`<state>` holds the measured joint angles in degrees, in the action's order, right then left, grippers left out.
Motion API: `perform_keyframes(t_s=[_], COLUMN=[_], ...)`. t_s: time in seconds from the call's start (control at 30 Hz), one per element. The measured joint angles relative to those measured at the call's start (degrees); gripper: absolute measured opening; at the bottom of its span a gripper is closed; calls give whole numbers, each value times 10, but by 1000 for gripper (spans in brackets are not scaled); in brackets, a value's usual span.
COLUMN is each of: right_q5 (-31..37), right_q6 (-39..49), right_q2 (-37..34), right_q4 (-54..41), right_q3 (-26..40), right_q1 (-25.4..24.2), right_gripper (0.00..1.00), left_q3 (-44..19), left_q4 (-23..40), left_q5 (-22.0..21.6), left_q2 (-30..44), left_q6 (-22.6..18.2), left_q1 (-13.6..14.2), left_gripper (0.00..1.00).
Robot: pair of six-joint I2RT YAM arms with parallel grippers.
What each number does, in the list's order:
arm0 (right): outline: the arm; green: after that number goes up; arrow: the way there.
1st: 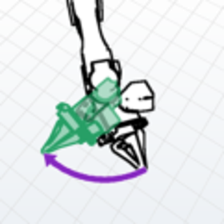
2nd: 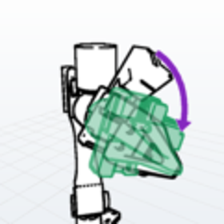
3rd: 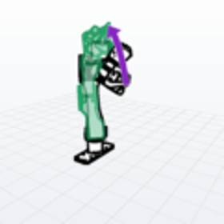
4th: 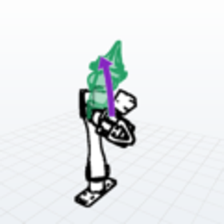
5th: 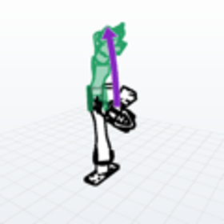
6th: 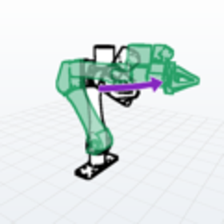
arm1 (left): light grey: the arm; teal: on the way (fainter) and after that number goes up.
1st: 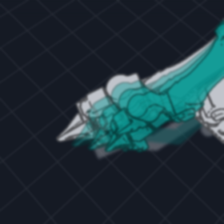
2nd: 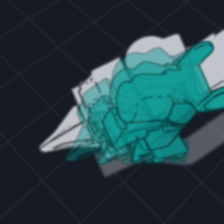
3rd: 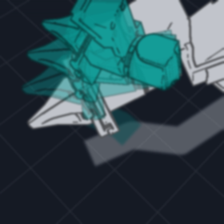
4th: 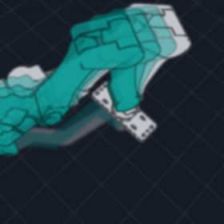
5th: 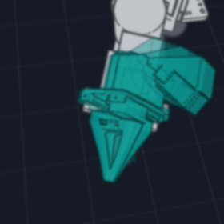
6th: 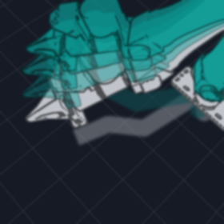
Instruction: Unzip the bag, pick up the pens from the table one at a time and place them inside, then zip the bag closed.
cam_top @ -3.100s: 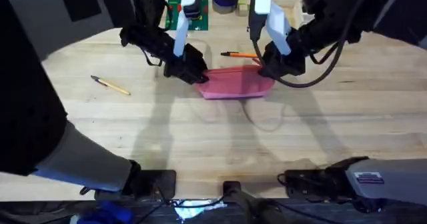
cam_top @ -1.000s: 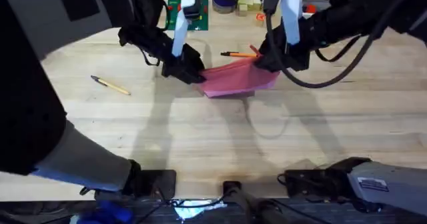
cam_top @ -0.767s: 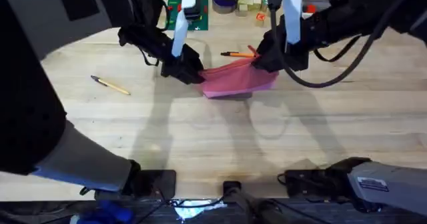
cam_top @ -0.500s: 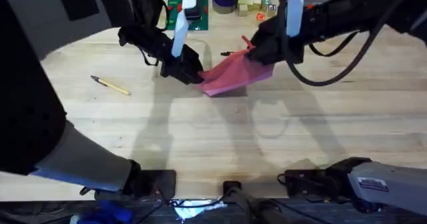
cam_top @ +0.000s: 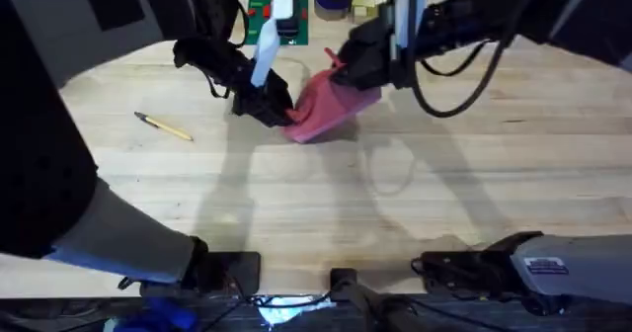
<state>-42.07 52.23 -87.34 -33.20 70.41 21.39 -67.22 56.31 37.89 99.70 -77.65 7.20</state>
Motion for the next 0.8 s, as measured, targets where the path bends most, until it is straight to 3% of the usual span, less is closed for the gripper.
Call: perform_keyframes(t_s=[0.3,0.53,0.6,0.73,0.77,0.8], right_q5=[-42,-37,-35,-11,-1,12], right_q6=[-13,-28,-36,-39,-39,-40], right_q2=[-19,-19,-17,2,9,16], right_q4=[42,37,32,13,9,1], right_q3=[6,6,7,7,7,7], right_q1=[52,46,42,38,36,34], right_gripper=[31,96,259,842,952,985], left_q3=[0,0,0,-1,-2,-6], left_q4=[5,2,-1,-9,-20,-19], left_q5=[-16,-15,-10,42,63,61], left_q2=[0,0,0,0,0,0], left_q6=[0,0,0,0,0,0], left_q1=[0,0,0,2,6,12], left_gripper=[41,41,41,41,41,41])
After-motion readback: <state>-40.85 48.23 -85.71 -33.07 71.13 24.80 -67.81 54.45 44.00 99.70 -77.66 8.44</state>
